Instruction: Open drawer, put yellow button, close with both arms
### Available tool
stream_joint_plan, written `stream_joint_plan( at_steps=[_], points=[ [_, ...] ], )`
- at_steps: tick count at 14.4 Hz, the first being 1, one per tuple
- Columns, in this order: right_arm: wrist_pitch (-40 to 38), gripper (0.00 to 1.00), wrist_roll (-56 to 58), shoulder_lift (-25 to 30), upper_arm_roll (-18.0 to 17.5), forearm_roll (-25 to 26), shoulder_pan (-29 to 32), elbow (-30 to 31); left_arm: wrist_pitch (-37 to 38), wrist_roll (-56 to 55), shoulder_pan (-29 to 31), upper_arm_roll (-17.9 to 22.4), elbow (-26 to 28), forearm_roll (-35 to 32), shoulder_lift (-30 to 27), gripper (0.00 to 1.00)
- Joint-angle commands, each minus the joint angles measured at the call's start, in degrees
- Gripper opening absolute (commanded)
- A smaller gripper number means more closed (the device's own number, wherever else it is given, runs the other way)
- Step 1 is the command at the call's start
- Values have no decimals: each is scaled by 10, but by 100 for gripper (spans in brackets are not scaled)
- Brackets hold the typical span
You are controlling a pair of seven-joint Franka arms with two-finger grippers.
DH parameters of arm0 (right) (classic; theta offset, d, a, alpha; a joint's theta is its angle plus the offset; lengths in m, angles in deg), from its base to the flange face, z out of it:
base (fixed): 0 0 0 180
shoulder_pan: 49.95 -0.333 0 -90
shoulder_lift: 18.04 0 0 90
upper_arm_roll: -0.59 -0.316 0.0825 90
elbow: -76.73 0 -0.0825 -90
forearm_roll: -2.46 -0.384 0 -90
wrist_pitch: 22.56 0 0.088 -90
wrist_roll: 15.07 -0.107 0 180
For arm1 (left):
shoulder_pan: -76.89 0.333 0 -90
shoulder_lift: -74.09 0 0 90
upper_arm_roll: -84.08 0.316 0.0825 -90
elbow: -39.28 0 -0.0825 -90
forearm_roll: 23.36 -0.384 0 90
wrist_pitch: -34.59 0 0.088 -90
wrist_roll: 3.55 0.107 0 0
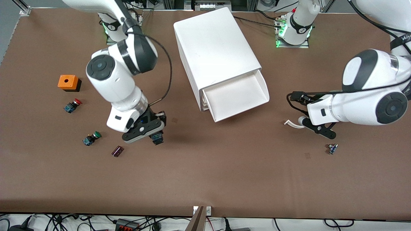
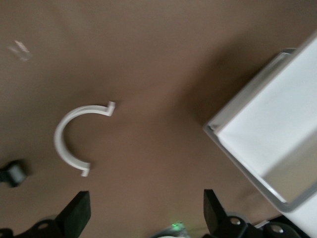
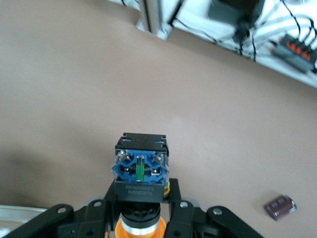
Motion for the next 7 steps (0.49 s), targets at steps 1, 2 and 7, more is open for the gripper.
stream_joint_plan(
  at_steps=[1, 2, 7],
  points=[
    [-8, 0, 1, -6, 4, -9, -35, -51, 17, -14, -10, 7, -81, -66, 13, 100],
    [-5, 0, -1, -11, 4, -18, -47, -62, 14, -16, -5, 14, -90, -68, 13, 100],
    [-12, 0, -122, -29, 4, -53, -87, -82, 13, -40, 37, 32, -117, -65, 12, 100]
  ],
)
